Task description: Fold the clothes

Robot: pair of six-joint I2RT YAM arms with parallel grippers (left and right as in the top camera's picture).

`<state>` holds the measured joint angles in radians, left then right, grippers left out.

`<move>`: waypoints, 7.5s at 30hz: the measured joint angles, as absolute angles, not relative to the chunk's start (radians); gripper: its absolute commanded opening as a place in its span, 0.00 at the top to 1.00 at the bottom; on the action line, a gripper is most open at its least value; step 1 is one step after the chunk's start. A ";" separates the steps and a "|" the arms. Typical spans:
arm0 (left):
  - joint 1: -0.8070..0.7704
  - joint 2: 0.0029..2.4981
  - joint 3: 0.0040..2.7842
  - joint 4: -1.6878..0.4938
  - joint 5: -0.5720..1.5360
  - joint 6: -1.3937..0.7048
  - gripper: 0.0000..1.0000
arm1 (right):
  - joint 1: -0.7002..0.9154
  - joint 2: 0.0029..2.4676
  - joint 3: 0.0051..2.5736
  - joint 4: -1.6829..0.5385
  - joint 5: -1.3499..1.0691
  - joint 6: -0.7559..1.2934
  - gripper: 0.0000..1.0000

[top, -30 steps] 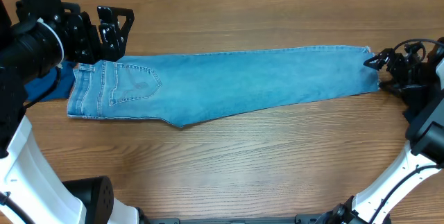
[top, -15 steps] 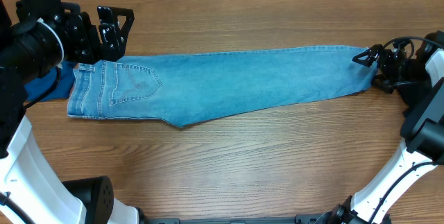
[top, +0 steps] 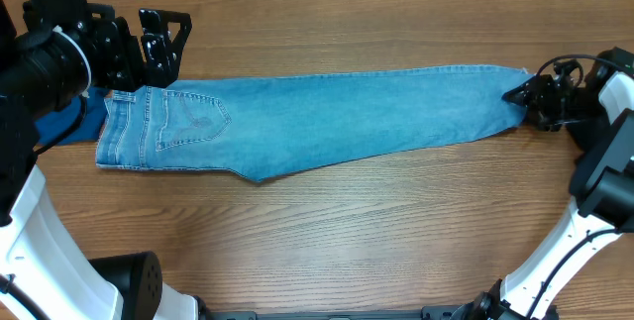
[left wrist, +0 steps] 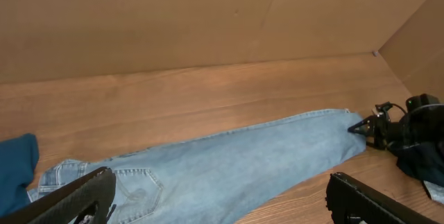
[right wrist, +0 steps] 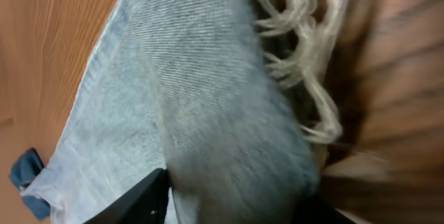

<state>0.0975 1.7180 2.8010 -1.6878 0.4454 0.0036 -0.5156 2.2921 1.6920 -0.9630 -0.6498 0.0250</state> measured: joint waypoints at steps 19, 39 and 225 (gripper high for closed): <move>0.097 1.718 2.801 -1.688 0.445 0.004 0.00 | -0.467 2.155 1.696 -1.002 -0.693 0.049 0.89; 0.097 1.718 2.801 -1.688 0.445 0.004 0.00 | -0.572 1.942 1.810 -1.039 -0.706 0.098 0.85; 0.097 1.718 2.801 -1.688 0.445 0.004 0.00 | 0.225 2.173 1.720 -1.403 -0.236 0.291 0.61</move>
